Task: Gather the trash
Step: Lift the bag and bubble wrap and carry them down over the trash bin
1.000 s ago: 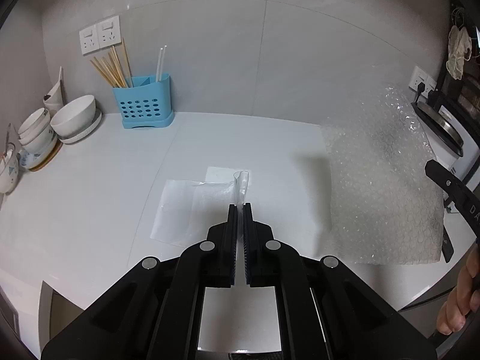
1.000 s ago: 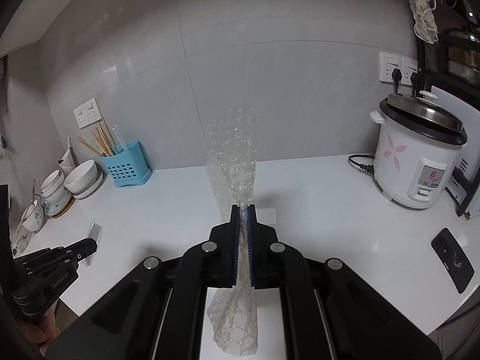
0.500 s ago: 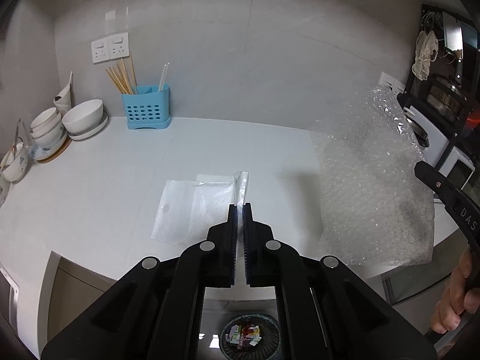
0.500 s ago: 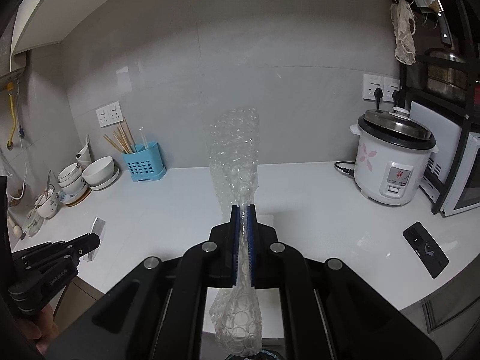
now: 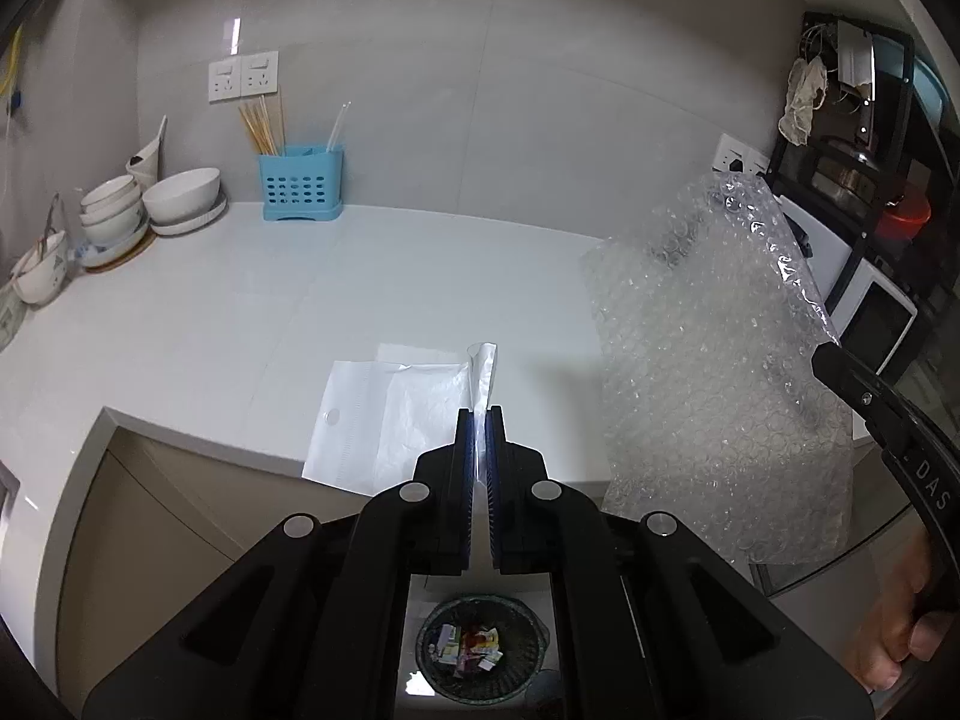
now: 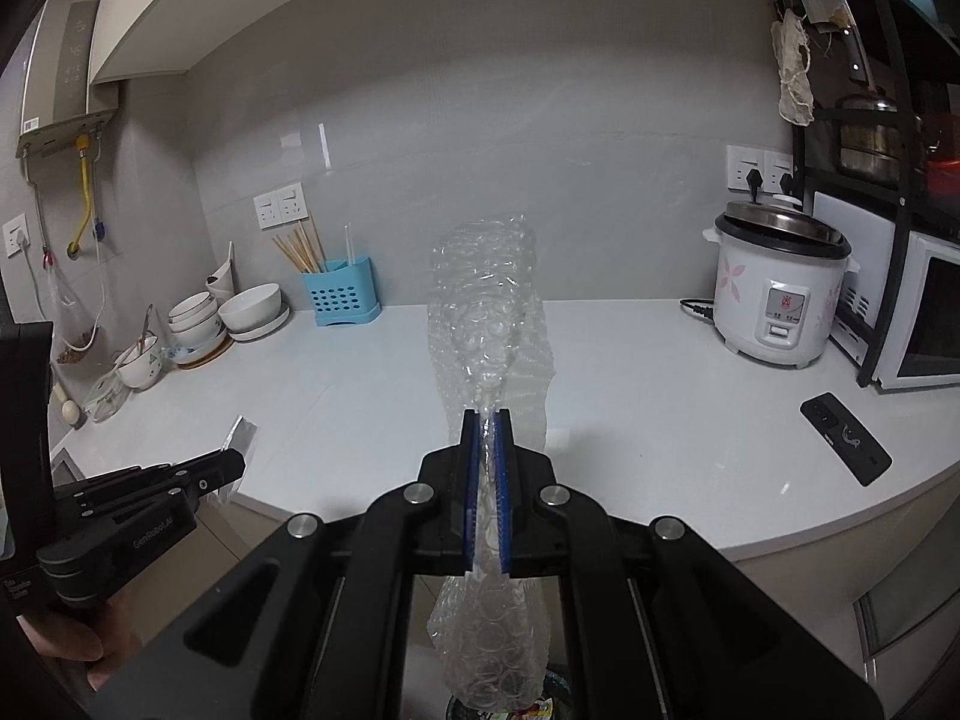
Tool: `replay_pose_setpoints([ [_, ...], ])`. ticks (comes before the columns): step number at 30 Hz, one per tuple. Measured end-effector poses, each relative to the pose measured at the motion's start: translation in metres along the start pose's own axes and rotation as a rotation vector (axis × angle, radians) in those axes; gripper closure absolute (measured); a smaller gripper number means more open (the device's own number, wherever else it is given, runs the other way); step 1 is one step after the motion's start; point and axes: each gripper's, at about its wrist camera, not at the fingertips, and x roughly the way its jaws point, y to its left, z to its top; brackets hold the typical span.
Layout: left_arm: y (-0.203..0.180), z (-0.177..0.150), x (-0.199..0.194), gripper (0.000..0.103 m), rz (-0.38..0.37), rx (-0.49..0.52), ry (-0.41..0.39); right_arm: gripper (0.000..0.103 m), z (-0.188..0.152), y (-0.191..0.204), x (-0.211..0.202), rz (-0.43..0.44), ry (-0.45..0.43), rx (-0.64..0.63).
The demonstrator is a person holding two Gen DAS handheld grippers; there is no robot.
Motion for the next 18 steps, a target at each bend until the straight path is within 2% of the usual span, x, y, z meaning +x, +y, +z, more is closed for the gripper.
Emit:
replay_pose_setpoints([
  [9,0.008,-0.063,-0.026,0.100,-0.028,-0.015,0.004,0.099,-0.060,0.012,-0.044,0.030,-0.015,-0.005],
  [18,0.004,-0.120,-0.038,0.100,-0.016,0.001,0.020,0.099,-0.123,0.017,-0.085,0.061,-0.009,-0.004],
])
